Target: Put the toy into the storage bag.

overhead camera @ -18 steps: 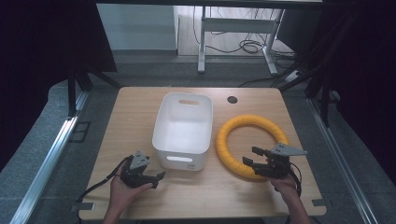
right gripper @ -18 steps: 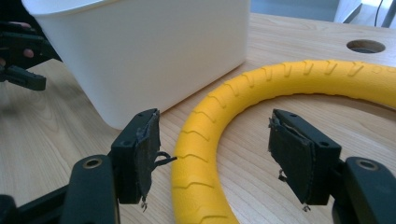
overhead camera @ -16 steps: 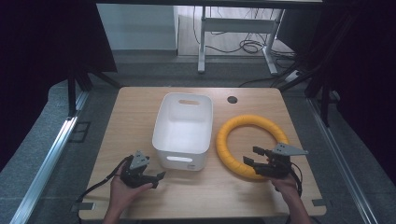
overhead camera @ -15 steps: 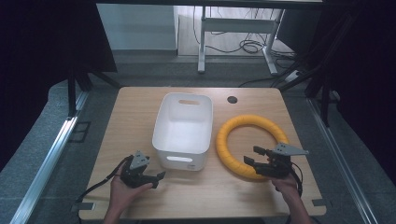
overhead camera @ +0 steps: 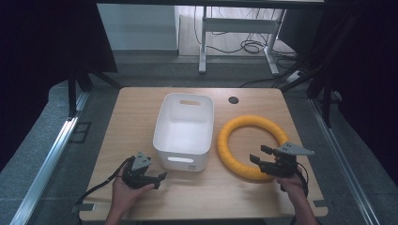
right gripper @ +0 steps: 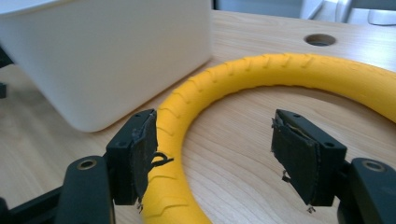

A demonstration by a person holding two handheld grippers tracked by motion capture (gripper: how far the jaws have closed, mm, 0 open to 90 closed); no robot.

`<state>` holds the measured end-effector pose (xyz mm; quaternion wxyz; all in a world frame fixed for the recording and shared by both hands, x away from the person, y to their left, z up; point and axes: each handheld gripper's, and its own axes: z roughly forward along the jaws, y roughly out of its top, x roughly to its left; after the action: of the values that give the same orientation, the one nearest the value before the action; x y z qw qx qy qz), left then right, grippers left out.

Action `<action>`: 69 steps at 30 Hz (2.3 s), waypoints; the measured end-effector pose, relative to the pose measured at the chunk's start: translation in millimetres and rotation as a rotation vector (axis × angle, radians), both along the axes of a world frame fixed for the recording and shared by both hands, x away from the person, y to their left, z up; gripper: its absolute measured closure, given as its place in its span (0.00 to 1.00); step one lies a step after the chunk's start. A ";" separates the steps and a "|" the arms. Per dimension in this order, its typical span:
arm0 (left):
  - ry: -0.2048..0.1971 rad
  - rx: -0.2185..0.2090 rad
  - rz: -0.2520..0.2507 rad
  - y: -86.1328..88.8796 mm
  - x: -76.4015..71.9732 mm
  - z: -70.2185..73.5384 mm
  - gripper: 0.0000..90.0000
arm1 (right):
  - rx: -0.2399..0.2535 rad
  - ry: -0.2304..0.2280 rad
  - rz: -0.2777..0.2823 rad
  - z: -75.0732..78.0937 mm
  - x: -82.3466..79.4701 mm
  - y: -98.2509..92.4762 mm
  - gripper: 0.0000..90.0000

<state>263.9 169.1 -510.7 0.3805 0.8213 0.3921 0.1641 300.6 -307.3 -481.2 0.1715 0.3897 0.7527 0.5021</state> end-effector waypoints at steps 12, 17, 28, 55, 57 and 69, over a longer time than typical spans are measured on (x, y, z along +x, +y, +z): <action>0.014 -0.024 0.009 1.5 -1.2 3.1 0.17 | 0.007 0.046 -0.023 7.4 -0.9 -3.0 0.40; 0.024 -0.028 0.006 4.2 -1.0 6.1 0.18 | -0.055 0.047 0.002 13.2 2.8 -2.2 0.42; 0.032 -0.019 0.000 3.1 -4.6 7.1 0.19 | -0.211 0.164 0.175 24.0 16.6 15.1 0.41; 0.030 0.008 -0.017 -2.1 -3.9 5.9 0.19 | -0.689 0.455 0.437 9.6 48.9 83.2 0.39; 0.033 0.011 -0.017 -2.3 -3.6 5.1 0.19 | -0.715 0.467 0.446 5.0 48.7 87.3 0.39; 0.039 0.014 -0.014 -2.1 -2.8 3.2 0.19 | -0.857 0.529 0.469 -17.2 52.5 102.8 0.52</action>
<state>261.1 167.0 -507.4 0.3681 0.8298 0.3923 0.1483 353.2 -204.5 -498.4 0.0035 0.2200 0.9736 0.0608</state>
